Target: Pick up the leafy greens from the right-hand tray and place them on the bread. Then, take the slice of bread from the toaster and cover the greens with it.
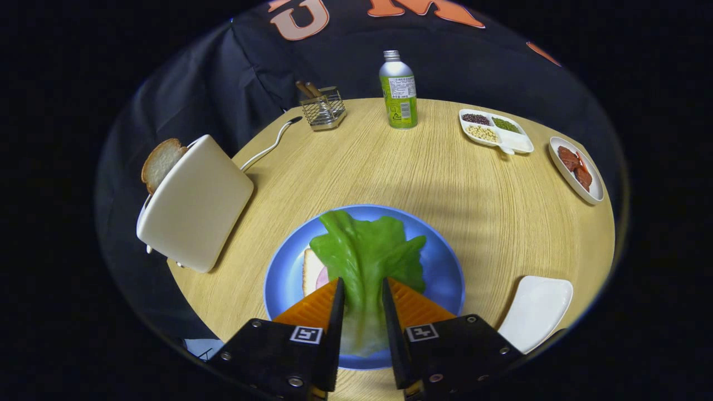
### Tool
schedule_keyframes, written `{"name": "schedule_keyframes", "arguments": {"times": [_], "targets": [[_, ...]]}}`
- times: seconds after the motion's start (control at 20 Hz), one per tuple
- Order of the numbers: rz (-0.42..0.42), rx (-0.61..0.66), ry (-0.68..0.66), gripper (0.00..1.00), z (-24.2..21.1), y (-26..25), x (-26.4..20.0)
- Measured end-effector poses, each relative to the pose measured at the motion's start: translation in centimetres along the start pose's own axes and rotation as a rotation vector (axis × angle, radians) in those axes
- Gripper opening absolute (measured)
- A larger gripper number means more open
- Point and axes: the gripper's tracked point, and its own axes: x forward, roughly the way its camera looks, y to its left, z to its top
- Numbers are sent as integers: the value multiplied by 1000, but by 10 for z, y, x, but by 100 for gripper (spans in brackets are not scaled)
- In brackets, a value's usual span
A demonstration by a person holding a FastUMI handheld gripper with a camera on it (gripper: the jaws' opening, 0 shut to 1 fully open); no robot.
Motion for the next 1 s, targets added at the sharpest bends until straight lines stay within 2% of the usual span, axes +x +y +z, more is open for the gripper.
{"name": "schedule_keyframes", "arguments": {"times": [0.05,0.2,0.4,0.75,1.0], "targets": [[1,-3,-3,48,1,2,-1],[-2,-10,-21,57,8,8,-5],[7,-35,-23,62,17,25,-19],[76,-14,-40,81,50,75,-55],[84,-26,-50,85,73,104,-68]]}}
